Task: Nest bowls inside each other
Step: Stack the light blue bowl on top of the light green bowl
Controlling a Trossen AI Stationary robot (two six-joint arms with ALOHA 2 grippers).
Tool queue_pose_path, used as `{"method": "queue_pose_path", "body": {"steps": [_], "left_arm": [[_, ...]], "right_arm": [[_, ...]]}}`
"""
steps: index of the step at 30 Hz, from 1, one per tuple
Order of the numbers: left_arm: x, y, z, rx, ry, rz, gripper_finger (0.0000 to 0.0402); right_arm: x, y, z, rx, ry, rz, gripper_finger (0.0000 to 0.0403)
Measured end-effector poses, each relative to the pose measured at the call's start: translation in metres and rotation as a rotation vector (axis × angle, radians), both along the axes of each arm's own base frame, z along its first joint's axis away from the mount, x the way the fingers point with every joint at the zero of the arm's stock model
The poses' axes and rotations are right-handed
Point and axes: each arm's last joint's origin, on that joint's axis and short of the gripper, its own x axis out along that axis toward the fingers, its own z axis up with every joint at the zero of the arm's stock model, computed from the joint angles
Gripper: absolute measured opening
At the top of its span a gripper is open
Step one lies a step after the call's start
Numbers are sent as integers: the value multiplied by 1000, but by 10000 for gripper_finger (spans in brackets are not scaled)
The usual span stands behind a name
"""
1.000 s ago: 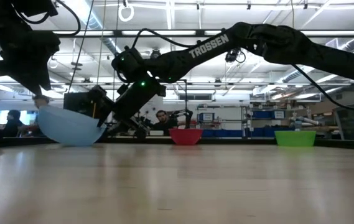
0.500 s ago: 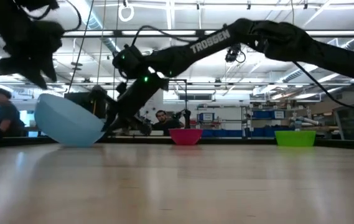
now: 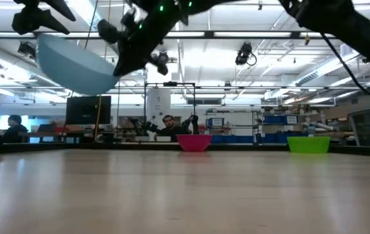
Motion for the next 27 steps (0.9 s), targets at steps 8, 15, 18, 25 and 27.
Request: {"method": "queue_pose_path", "body": {"steps": [8,15,18,25,27], "left_arm": [[20,5,-5,75,134,-66,185],[44,12,-21,63,348,-47,175],[51,11,-23,60,362,-68,159],[55,9,-22,83,348,-95,142],[55,9,-22,100,356,-108,142]], "right_arm": [[-6,12,15,-163,53,3,12],[-8,24,12,-181,107,-6,12],[-11,26,9,-201,146,-31,12],[-17,17,3,-174,225,-56,11],[-18,13,3,-156,226,-56,10]]}}
